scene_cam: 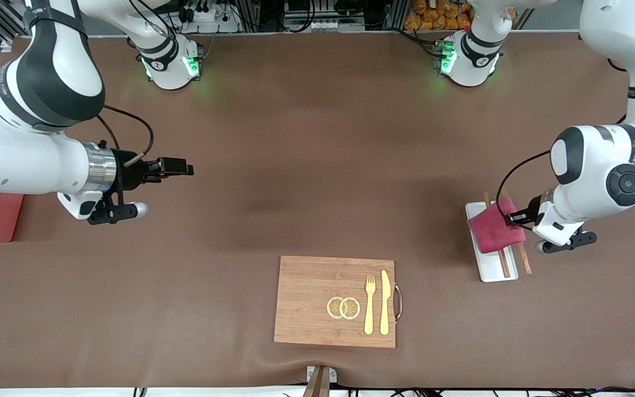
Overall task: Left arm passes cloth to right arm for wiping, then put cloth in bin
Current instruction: 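Reach the left gripper to the pink cloth and grasp it, then lift the cloth with the left gripper while the right gripper approaches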
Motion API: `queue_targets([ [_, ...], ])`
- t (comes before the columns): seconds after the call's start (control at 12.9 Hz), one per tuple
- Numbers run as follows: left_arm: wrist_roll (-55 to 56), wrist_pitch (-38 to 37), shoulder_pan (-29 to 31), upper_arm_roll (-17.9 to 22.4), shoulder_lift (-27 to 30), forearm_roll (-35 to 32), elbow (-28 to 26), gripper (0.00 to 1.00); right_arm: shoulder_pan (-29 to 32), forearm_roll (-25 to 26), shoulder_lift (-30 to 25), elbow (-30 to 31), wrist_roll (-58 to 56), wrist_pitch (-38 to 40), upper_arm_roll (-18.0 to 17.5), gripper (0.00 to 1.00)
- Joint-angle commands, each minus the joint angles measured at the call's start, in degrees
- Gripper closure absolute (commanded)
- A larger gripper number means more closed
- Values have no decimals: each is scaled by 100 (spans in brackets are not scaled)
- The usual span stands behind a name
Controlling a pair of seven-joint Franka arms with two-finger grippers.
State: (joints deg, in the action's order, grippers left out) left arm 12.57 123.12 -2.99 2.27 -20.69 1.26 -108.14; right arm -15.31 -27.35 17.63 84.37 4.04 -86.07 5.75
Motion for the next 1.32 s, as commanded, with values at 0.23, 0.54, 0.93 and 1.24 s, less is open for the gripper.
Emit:
queue_targets([
  [0.23, 62, 46, 9, -8, -14, 94, 65, 75, -7, -315, 83, -26, 219, 11, 5, 0],
  [0.54, 62, 46, 18, -8, -23, 94, 65, 89, -25, -525, 83, -34, 483, -7, 14, 0],
  [0.93, -26, -24, 18, -16, 73, 94, 65, 100, -77, -693, 144, -34, 774, -173, 14, 0],
  [1.24, 79, -472, -35, -428, 504, 356, 117, 100, -77, -904, 223, -43, 791, -218, 14, 0],
])
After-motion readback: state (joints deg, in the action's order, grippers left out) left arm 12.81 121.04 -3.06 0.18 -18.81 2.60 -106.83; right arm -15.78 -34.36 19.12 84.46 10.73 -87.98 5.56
